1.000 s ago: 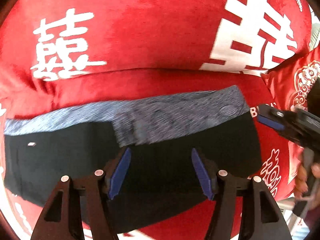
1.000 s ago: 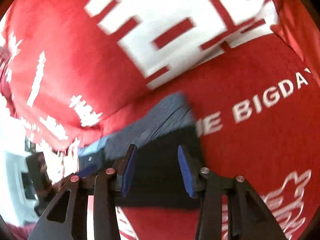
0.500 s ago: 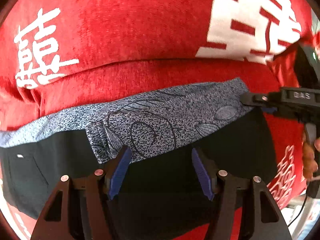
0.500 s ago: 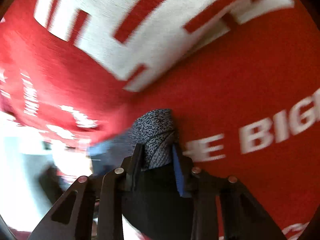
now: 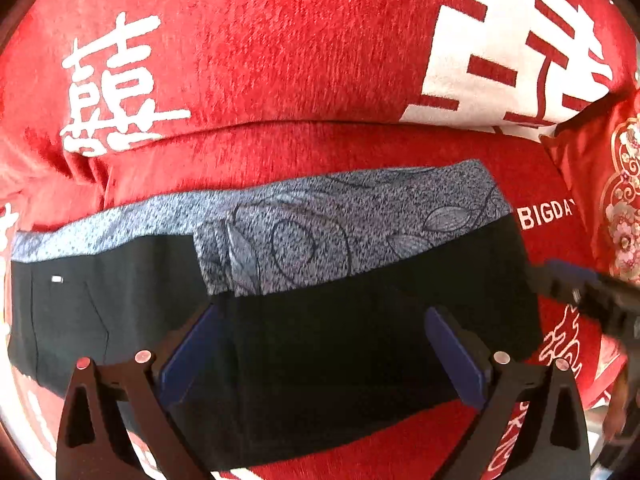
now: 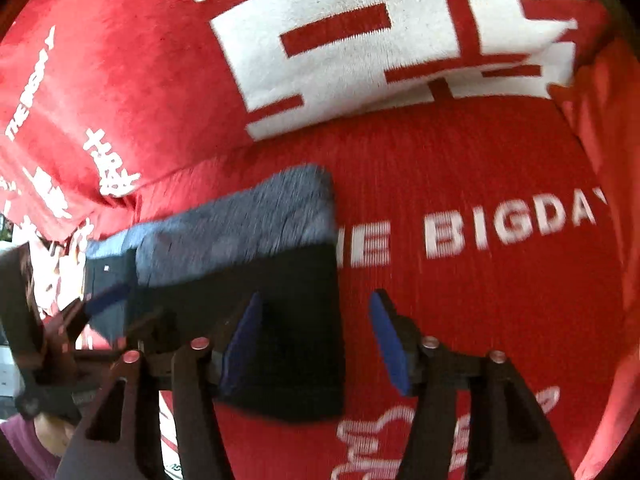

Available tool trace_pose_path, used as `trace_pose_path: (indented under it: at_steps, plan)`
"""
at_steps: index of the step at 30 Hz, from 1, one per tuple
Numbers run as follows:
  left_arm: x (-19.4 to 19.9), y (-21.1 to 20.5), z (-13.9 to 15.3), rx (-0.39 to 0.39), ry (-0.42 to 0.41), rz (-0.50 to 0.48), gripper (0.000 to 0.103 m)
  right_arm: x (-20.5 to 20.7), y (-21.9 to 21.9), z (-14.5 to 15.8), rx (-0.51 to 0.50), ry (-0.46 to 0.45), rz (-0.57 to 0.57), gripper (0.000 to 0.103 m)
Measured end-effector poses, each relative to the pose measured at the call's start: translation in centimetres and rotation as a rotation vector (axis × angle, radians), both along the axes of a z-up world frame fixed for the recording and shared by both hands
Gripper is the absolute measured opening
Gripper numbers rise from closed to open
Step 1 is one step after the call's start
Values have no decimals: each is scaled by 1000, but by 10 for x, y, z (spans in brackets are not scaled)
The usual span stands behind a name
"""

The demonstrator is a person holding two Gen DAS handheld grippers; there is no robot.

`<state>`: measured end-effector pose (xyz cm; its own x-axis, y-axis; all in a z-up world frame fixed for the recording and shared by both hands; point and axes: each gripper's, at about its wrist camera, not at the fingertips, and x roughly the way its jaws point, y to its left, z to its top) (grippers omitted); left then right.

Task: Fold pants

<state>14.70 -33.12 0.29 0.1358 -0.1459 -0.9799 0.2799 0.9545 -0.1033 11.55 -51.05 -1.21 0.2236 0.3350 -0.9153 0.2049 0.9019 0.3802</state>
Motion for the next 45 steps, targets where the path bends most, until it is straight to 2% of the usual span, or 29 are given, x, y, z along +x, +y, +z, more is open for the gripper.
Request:
trace_pose_path:
  at_steps: [2, 8, 16, 22, 26, 34, 40, 45]
  plan:
    - [-3, 0, -1, 22, 25, 11, 102, -15, 2, 3, 19, 15, -14, 65]
    - [-16, 1, -1, 122, 82, 56, 102, -41, 7, 1, 49, 75, -15, 77]
    - [-33, 21, 11, 131, 97, 121, 102, -54, 15, -3, 24, 131, 35, 78]
    - [-37, 58, 0, 119, 124, 142, 102, -57, 41, -1, -19, 131, 48, 79]
    - [-41, 92, -1, 92, 137, 156, 102, -60, 77, 1, -35, 146, 52, 79]
    - [-51, 184, -3, 82, 165, 188, 102, -57, 185, 3, -47, 167, 128, 79]
    - [-55, 259, -14, 44, 214, 305, 102, -44, 262, 2, -46, 175, 234, 79]
    - [-56, 302, -18, 27, 222, 416, 102, -35, 298, -4, -63, 198, 300, 79]
